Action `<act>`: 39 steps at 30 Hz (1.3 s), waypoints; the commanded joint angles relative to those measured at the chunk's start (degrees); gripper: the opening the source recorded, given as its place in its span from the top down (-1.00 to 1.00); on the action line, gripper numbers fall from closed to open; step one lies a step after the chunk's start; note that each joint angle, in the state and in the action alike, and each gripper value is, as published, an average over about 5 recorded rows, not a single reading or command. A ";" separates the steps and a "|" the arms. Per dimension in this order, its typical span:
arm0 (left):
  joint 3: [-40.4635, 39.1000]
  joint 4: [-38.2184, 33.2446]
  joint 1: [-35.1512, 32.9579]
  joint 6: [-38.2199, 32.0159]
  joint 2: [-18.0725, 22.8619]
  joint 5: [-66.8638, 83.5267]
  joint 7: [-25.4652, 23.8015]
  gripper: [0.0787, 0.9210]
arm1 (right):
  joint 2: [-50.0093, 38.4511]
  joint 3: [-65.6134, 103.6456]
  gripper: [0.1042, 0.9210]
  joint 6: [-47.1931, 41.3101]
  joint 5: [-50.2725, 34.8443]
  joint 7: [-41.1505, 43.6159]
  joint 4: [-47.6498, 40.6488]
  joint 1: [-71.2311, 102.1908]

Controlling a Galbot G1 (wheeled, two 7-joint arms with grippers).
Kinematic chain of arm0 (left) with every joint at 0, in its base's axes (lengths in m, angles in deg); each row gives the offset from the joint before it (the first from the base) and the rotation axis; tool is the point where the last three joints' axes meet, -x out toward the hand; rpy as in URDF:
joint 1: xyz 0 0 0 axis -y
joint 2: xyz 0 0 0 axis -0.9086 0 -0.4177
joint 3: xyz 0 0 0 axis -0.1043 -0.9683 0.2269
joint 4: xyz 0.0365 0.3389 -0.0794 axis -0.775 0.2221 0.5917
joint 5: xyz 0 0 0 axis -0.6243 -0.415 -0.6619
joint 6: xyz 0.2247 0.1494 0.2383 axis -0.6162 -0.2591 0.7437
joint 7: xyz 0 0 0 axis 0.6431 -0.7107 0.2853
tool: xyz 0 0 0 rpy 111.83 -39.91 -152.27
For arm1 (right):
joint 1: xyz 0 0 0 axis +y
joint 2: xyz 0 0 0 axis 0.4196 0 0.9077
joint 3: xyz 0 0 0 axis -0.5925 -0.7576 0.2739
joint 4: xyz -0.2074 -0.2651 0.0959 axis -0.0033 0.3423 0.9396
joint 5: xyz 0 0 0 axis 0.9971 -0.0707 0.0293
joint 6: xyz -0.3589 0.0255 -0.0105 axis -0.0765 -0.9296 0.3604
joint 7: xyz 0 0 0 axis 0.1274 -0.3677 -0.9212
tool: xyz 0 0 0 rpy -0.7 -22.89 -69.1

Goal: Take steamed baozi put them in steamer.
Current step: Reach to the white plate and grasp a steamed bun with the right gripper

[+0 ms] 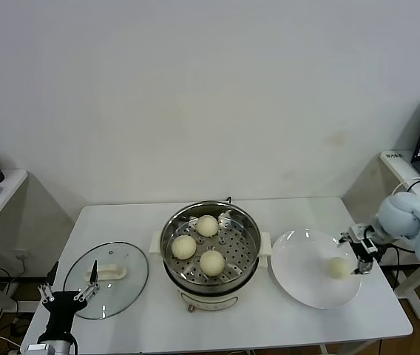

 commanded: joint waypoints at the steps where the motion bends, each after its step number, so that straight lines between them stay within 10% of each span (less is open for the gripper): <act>1: 0.44 -0.20 -0.40 -0.04 0.12 0.03 -0.02 -0.77 | 2.93 7.69 -0.76 0.71 6.18 0.37 -7.04 9.47; 20: 1.34 -0.35 -0.59 -0.10 0.17 0.07 0.05 -0.77 | 10.21 7.70 -0.72 0.94 8.55 -1.08 -11.63 8.01; 39: 1.33 -1.05 -1.12 -0.23 0.51 0.16 0.09 -0.77 | 8.93 6.51 -0.16 -1.38 7.33 0.04 -9.31 7.09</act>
